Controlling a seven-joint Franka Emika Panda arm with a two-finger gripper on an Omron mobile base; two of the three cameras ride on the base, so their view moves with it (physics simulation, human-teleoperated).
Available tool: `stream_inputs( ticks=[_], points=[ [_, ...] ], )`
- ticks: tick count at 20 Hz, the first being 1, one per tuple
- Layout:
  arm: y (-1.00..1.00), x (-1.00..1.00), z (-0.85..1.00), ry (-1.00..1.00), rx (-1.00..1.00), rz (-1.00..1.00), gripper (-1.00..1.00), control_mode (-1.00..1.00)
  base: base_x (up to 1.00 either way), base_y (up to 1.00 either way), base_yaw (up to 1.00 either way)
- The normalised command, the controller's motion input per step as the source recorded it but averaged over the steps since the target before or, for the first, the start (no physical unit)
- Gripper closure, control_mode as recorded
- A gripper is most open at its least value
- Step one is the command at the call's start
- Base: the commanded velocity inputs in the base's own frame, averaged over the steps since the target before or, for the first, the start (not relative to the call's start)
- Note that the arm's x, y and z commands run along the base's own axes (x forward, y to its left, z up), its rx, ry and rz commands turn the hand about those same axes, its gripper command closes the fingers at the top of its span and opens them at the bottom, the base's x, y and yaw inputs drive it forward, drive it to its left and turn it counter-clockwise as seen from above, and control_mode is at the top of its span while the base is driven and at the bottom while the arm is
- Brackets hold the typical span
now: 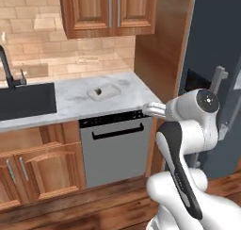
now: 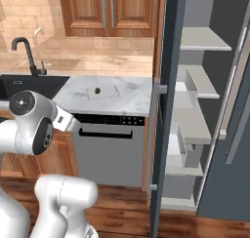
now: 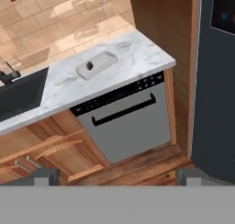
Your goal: Take the garlic and corn out of the freezer and place them in the tupperware container on the counter. Then put the tupperware containing the vegetables back in the freezer.
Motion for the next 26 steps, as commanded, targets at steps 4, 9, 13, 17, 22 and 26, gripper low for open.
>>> stream_inputs(
  ticks=[4, 9, 13, 17, 22, 26],
  points=[
    [0.00, 0.00, 0.00, 0.00, 0.00, 0.00, -1.00, 1.00, -0.73, -0.29, -0.07],
    [0.00, 0.00, 0.00, 0.00, 0.00, 0.00, -1.00, 1.00, -0.35, -0.70, -0.02],
    [0.00, 0.00, 0.00, 0.00, 0.00, 0.00, -1.00, 1.00, -0.07, -0.93, 0.00],
    [0.00, 0.00, 0.00, 0.00, 0.00, 0.00, -1.00, 1.00, 0.00, -1.00, 0.00],
    [0.00, 0.00, 0.00, 0.00, 0.00, 0.00, -1.00, 1.00, 0.00, -0.95, 0.00],
    [0.00, 0.00, 0.00, 0.00, 0.00, 0.00, -1.00, 1.00, 0.00, -0.80, 0.00]
  ],
)
